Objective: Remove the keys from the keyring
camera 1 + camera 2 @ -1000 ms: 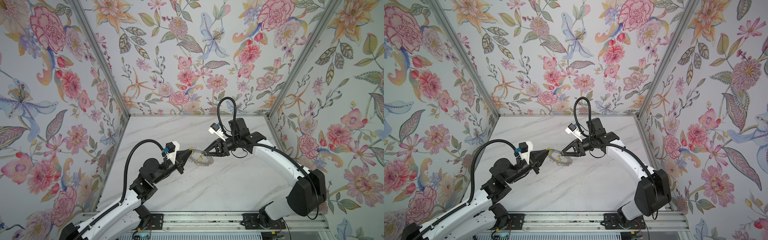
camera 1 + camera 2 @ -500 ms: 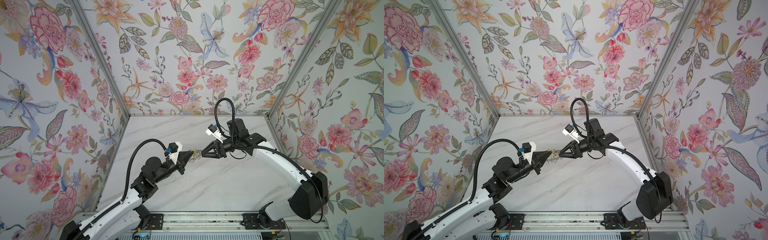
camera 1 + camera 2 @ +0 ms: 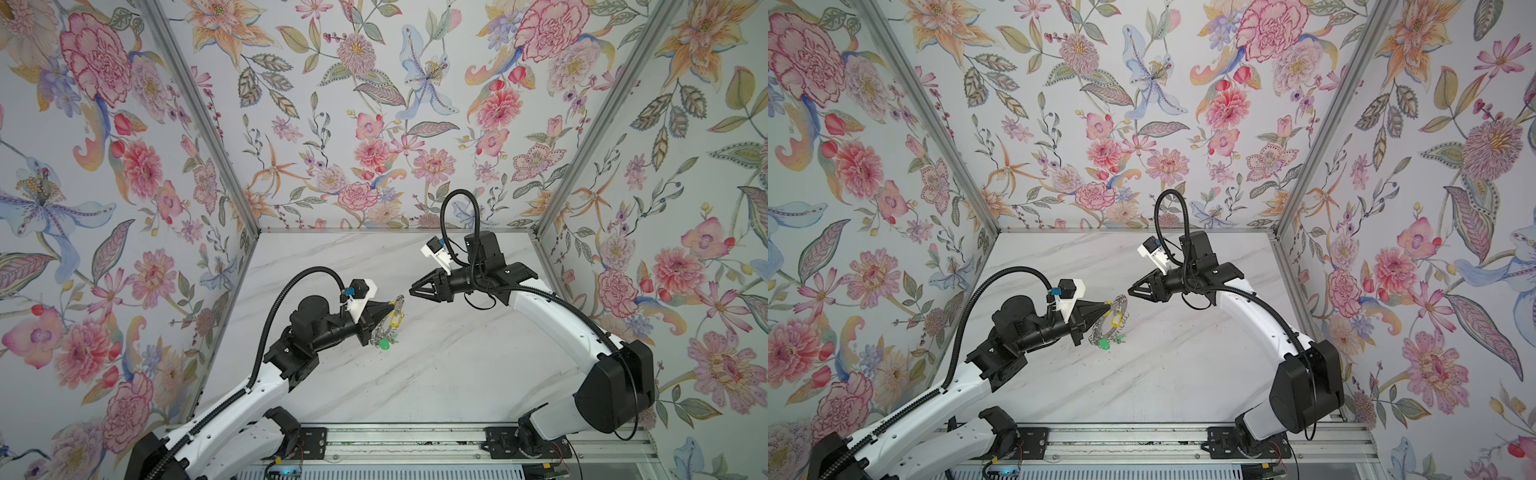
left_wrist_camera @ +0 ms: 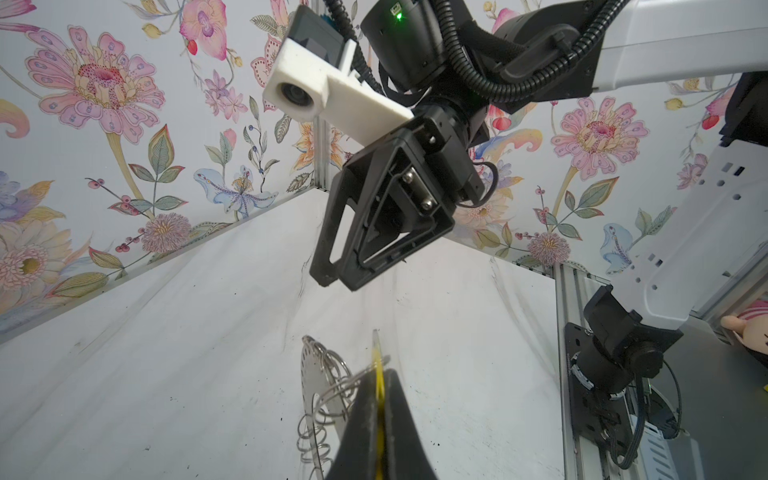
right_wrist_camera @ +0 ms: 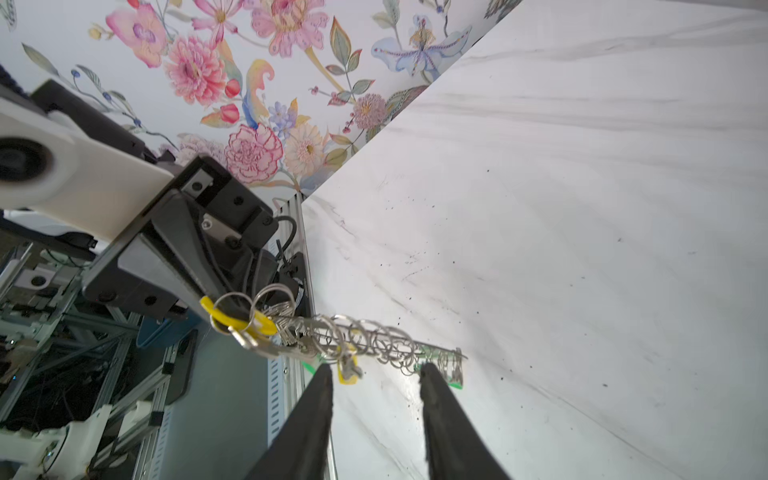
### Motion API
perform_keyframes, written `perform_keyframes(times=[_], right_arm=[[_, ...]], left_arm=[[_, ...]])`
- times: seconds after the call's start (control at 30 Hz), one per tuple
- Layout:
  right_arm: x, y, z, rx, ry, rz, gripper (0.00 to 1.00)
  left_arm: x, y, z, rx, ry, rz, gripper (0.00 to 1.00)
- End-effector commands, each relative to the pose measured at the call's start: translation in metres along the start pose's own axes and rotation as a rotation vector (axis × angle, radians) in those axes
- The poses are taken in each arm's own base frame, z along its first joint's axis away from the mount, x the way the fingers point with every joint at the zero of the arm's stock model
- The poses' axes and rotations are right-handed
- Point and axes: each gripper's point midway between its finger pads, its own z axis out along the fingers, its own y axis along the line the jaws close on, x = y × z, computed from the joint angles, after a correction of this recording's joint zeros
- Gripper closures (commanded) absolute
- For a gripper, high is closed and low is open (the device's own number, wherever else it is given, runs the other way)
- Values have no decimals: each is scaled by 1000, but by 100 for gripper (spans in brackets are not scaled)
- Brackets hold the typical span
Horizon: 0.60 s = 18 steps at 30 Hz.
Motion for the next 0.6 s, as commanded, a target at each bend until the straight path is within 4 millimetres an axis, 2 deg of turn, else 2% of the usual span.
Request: perform_keyframes(times=[0.0, 0.13, 0.3, 0.43, 0.57], right_arm=[[-28, -7, -7, 17, -100, -7, 60], [-30, -11, 20, -19, -47, 13, 60], [-10, -3, 51, -78, 68, 14, 62], [12, 6, 56, -78, 123, 36, 62], [31, 13, 50, -52, 142, 55, 62]], left_arm=[[-26, -9, -2, 59, -54, 52, 100], [-27, -12, 2, 87, -45, 48, 100], [-27, -8, 4, 86, -34, 52, 100], [-29, 4, 4, 33, -29, 52, 100], [-30, 9, 5, 17, -25, 54, 100]])
